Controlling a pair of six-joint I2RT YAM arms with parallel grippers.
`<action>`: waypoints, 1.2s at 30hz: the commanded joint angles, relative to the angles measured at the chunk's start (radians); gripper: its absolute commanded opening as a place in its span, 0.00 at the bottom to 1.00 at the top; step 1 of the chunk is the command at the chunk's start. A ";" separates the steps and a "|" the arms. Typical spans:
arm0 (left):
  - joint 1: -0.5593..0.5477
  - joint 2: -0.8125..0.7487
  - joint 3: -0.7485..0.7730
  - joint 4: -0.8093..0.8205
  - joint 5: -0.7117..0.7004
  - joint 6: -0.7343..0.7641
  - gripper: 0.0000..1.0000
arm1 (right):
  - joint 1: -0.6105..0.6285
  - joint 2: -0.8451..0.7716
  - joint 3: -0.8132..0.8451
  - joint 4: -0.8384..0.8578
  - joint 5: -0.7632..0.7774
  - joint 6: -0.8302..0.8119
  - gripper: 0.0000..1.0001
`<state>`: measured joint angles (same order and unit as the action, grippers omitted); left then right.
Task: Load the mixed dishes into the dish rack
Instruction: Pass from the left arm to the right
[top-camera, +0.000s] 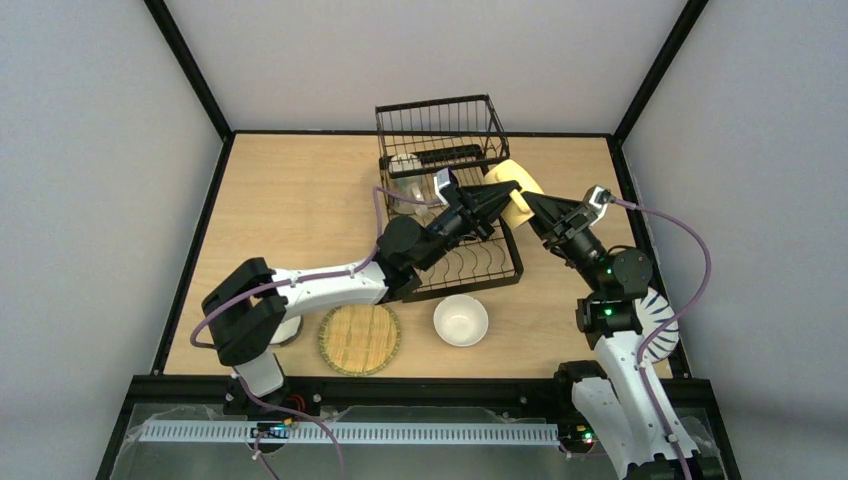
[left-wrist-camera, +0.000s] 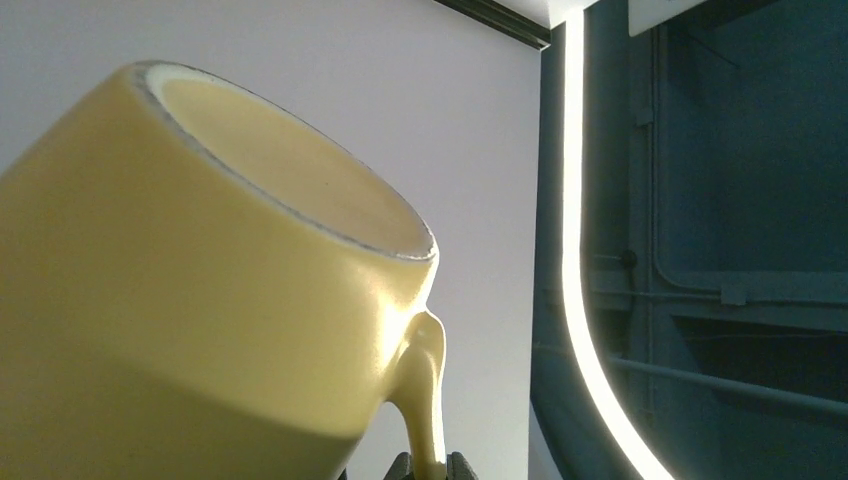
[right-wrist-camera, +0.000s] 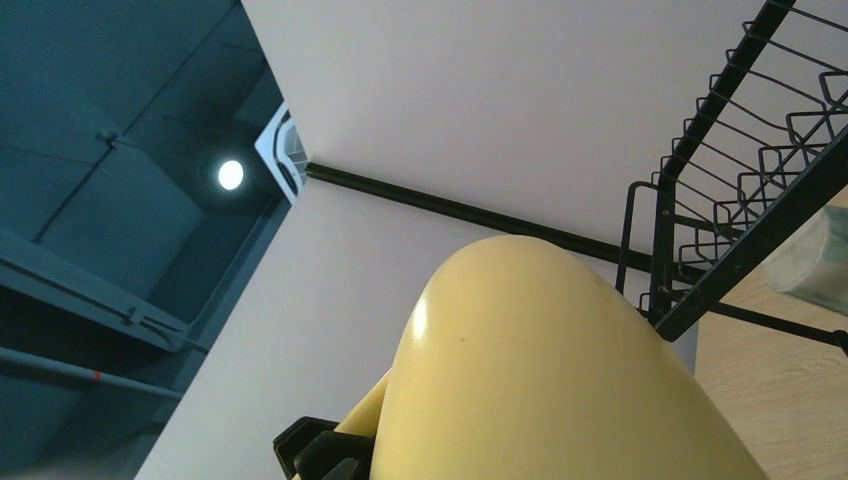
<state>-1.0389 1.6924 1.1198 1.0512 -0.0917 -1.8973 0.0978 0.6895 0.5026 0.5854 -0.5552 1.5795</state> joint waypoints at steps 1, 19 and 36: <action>-0.011 -0.005 0.017 0.099 0.037 -0.011 0.02 | 0.010 0.008 -0.016 0.047 0.033 -0.003 0.66; 0.036 -0.065 -0.023 0.001 0.089 0.011 0.40 | 0.016 0.067 -0.001 0.063 -0.012 -0.103 0.00; 0.126 -0.179 -0.121 -0.207 0.226 0.041 0.84 | 0.016 0.153 0.085 0.137 -0.044 -0.224 0.00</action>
<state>-0.9348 1.5925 1.0317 0.8841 0.0822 -1.8698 0.1139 0.8310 0.5240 0.6300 -0.6151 1.4242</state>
